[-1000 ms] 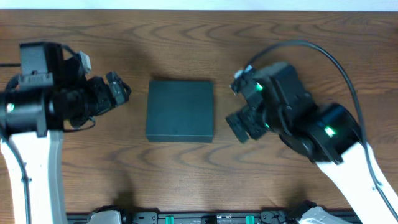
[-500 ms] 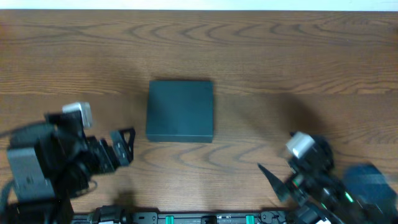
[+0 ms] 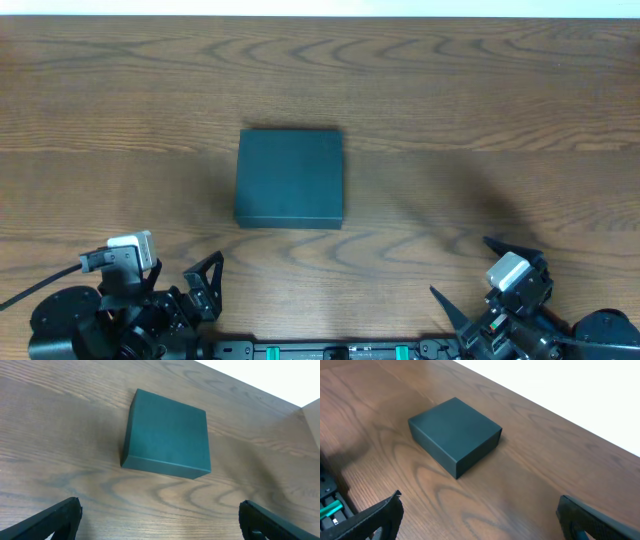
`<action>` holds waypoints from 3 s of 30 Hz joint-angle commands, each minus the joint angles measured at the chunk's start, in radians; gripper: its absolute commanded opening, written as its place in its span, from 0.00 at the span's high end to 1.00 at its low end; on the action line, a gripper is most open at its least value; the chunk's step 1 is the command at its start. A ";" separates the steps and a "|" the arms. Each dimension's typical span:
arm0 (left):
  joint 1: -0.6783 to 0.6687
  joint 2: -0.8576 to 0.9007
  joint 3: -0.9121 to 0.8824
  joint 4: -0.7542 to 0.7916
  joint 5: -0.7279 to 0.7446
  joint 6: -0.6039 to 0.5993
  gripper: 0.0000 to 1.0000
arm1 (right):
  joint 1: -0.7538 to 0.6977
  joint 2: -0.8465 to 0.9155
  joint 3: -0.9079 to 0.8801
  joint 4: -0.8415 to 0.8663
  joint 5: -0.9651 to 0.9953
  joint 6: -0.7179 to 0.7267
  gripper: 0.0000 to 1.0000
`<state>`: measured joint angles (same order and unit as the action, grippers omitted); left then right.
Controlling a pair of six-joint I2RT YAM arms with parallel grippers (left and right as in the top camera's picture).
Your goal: Pack container
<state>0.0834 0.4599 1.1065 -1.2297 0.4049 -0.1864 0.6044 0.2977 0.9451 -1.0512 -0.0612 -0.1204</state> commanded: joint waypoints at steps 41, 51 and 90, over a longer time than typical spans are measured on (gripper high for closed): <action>-0.003 -0.305 -0.684 0.555 -0.372 0.108 0.02 | 0.005 -0.005 -0.005 -0.002 0.011 0.014 0.01; -0.003 -0.385 -0.859 0.607 -0.373 0.108 0.01 | 0.005 -0.005 -0.005 -0.002 0.011 0.014 0.01; -0.003 -0.456 -0.952 0.595 -0.372 0.190 0.01 | 0.005 -0.005 -0.005 -0.005 0.011 0.014 0.01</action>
<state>0.0834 0.0109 0.1650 -0.6319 0.0448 -0.0174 0.6044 0.2977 0.9409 -1.0538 -0.0528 -0.1200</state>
